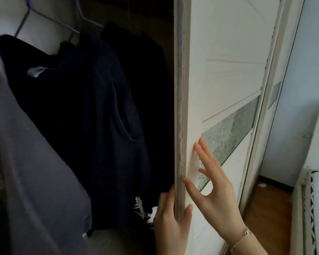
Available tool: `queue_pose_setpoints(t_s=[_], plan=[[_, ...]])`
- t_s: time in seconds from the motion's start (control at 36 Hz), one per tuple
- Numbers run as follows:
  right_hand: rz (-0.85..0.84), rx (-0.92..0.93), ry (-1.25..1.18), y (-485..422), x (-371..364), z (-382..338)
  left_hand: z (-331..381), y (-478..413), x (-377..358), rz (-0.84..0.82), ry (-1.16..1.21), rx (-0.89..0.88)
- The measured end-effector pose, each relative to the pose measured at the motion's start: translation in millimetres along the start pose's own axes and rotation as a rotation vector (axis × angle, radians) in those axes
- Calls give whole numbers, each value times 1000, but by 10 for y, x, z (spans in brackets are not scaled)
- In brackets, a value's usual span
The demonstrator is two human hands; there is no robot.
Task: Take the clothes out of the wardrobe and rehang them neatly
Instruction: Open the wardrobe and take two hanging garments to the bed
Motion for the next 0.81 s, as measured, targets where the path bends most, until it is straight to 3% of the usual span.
queue_pose_setpoints(t_s=[0.31, 0.81], plan=[[-20, 16, 17, -404, 199, 631, -106, -196, -727, -34, 42, 198], [4, 23, 121, -893, 422, 1443, 0, -457, -1627, -201, 78, 338]])
Point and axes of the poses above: each hand's wrist, its own y-axis away from the middle knuckle, its own x-axis out of the back of the hand, z = x × y, the point moved 9 cm from there along -y, towards the middle knuckle, and after that the axes turned 13 degrees about z, right-handed, at the moved point
